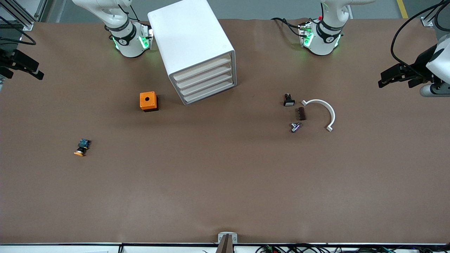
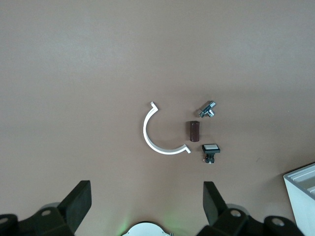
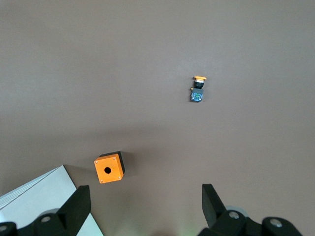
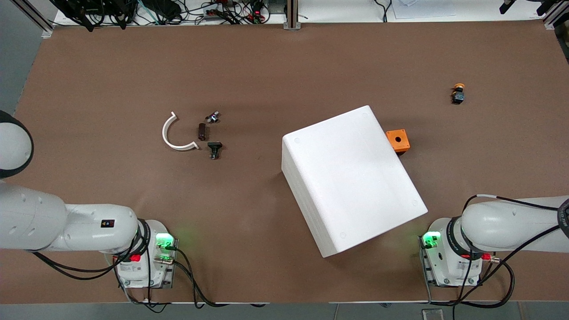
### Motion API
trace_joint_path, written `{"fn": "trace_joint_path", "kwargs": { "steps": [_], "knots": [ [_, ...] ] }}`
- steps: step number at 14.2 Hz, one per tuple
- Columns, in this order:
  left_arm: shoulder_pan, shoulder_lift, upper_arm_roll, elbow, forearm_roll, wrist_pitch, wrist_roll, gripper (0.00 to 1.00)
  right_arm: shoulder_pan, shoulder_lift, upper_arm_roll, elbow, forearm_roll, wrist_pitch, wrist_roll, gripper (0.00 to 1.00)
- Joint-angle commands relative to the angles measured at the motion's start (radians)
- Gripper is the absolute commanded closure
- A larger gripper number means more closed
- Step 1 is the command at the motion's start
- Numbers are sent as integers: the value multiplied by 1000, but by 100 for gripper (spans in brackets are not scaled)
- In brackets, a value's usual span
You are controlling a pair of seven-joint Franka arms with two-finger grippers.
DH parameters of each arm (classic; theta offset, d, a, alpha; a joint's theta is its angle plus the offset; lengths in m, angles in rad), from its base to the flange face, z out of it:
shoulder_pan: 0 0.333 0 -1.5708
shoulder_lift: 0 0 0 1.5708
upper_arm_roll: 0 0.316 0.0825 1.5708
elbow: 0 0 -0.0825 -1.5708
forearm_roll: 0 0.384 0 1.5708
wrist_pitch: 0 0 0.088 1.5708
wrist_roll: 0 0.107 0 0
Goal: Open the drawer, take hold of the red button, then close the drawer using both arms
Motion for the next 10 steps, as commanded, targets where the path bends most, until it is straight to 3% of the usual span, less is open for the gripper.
{"fn": "trace_joint_path", "kwargs": {
  "steps": [1, 5, 10],
  "knots": [
    [5, 5, -2, 20, 9, -22, 2, 0, 2, -27, -1, -26, -2, 12, -28, 0],
    [5, 10, -3, 19, 9, -22, -1, 0, 2, -27, -1, -26, -2, 11, -28, 0],
    [-7, 88, -6, 17, -10, -13, -12, 0, -2, -27, -3, -26, -2, 9, -28, 0]
  ]
}}
